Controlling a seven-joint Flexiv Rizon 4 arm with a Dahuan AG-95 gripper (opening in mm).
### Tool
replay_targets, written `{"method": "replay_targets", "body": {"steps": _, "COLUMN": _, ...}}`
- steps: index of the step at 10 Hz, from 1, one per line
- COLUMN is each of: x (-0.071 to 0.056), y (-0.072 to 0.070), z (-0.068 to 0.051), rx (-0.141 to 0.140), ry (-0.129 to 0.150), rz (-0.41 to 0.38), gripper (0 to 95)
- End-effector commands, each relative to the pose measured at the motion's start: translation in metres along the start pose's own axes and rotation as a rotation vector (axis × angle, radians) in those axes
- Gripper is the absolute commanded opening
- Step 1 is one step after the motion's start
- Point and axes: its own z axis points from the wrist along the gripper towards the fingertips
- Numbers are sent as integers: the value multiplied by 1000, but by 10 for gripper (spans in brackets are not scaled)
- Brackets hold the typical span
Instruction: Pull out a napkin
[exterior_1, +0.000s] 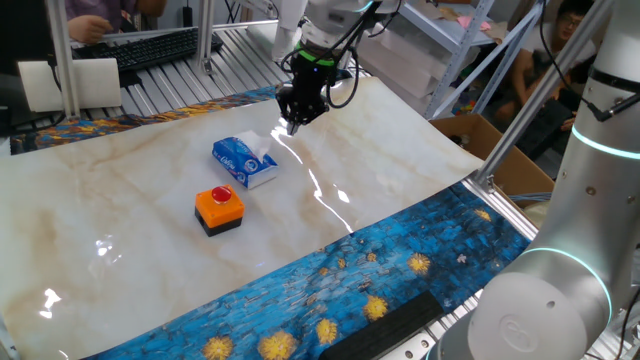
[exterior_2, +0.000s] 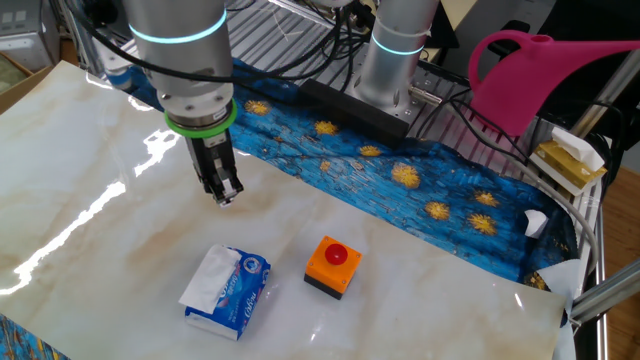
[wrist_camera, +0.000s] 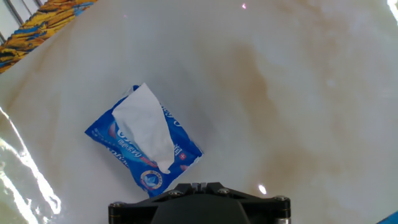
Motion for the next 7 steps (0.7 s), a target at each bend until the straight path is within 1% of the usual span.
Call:
{"method": "replay_targets", "body": {"steps": 1, "x": -3, "y": 3, "z": 9, "rx": -19, "ry": -47, "rz": 0, "gripper": 0}}
{"method": "replay_targets", "body": {"steps": 2, "x": -6, "y": 4, "z": 14, "rx": -17, "ry": -68, "rz": -7, "gripper": 0}}
{"method": "replay_targets", "body": {"steps": 3, "x": -11, "y": 6, "z": 18, "rx": 0, "ry": -82, "rz": -21, "gripper": 0}}
{"method": "replay_targets", "body": {"steps": 4, "x": -16, "y": 8, "z": 21, "rx": 42, "ry": -112, "rz": -41, "gripper": 190}}
{"method": "replay_targets", "body": {"steps": 5, "x": -18, "y": 10, "z": 22, "rx": 60, "ry": -122, "rz": -48, "gripper": 190}}
{"method": "replay_targets", "body": {"steps": 6, "x": -26, "y": 16, "z": 25, "rx": 53, "ry": -146, "rz": 3, "gripper": 190}}
{"method": "replay_targets", "body": {"steps": 7, "x": -31, "y": 21, "z": 26, "rx": 42, "ry": -158, "rz": 17, "gripper": 380}}
